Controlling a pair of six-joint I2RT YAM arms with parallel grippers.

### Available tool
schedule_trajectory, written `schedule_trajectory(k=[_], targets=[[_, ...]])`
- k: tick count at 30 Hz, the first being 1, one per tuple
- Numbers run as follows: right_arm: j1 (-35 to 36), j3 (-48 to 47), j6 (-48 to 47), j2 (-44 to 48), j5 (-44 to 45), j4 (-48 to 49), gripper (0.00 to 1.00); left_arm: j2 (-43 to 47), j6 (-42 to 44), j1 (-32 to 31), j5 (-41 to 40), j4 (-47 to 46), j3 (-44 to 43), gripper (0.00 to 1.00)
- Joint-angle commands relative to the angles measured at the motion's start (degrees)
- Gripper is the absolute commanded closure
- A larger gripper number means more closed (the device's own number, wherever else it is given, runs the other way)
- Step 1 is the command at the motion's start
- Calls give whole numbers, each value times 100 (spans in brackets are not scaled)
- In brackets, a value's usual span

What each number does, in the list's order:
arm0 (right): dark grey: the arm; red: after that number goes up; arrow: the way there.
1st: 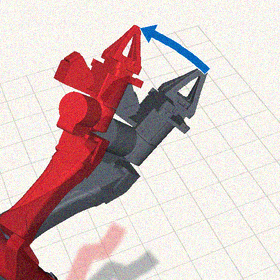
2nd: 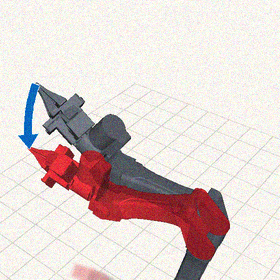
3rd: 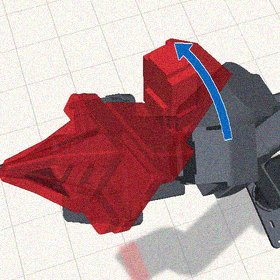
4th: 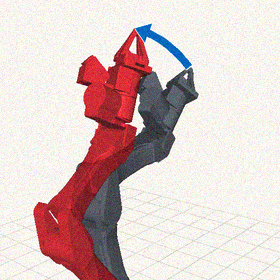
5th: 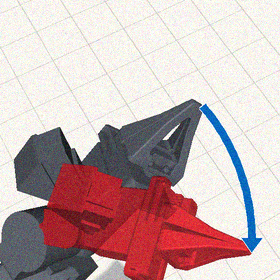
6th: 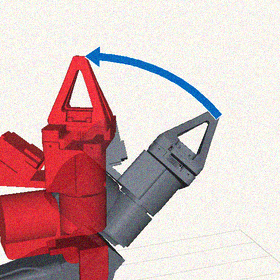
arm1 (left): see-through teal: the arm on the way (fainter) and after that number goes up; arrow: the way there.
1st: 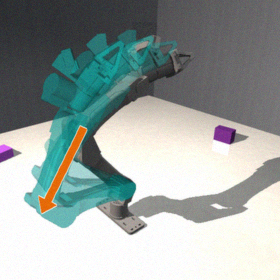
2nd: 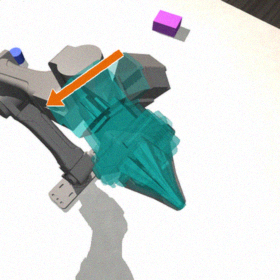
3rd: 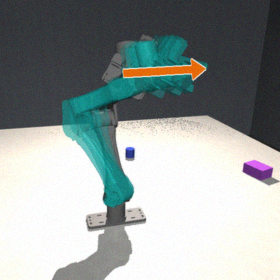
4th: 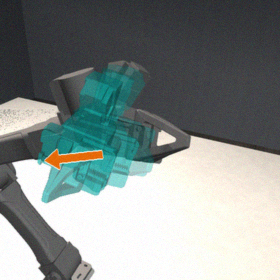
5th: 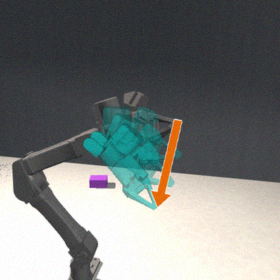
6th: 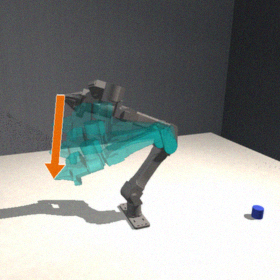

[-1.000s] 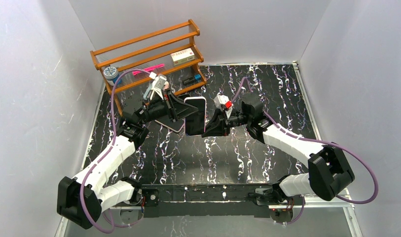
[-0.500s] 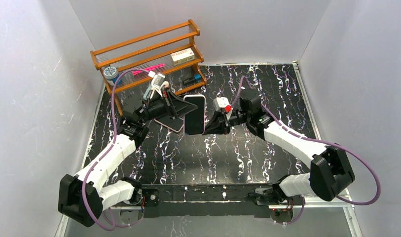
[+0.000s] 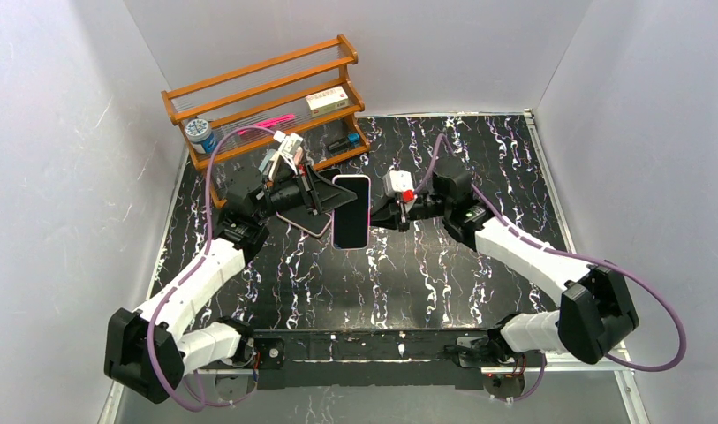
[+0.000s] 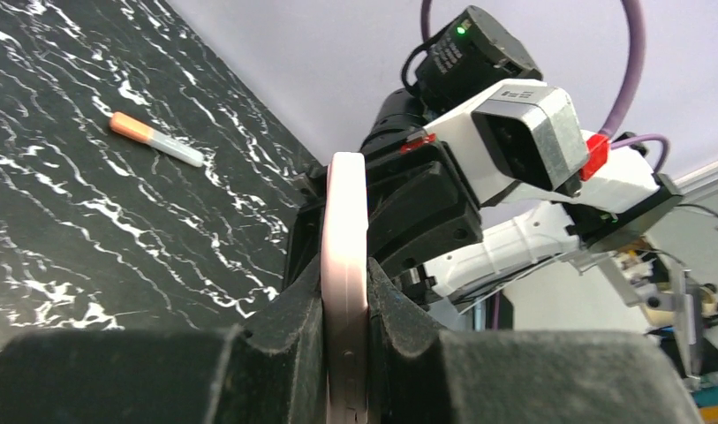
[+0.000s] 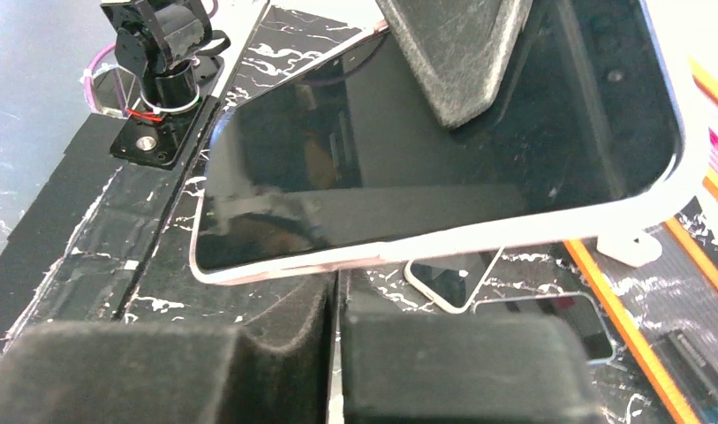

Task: Take the phone out of the phone case
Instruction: Remove the phone case from the phone.

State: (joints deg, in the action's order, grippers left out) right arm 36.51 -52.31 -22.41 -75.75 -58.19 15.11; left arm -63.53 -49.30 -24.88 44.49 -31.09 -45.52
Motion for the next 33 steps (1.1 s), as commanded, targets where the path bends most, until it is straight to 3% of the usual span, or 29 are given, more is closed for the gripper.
schedule_trajectory(k=[1, 4, 9, 33], targets=[[25, 265, 269, 480, 314, 107, 83, 350, 884, 1, -191, 543, -481, 100], [30, 429, 394, 695, 177, 1, 67, 462, 1072, 1, -161, 441, -462, 100], [39, 544, 672, 791, -242, 110, 57, 519, 928, 1, -39, 66, -383, 100], [67, 491, 1572, 451, -547, 1111, 63, 439, 311, -43, 139, -679, -159, 100]])
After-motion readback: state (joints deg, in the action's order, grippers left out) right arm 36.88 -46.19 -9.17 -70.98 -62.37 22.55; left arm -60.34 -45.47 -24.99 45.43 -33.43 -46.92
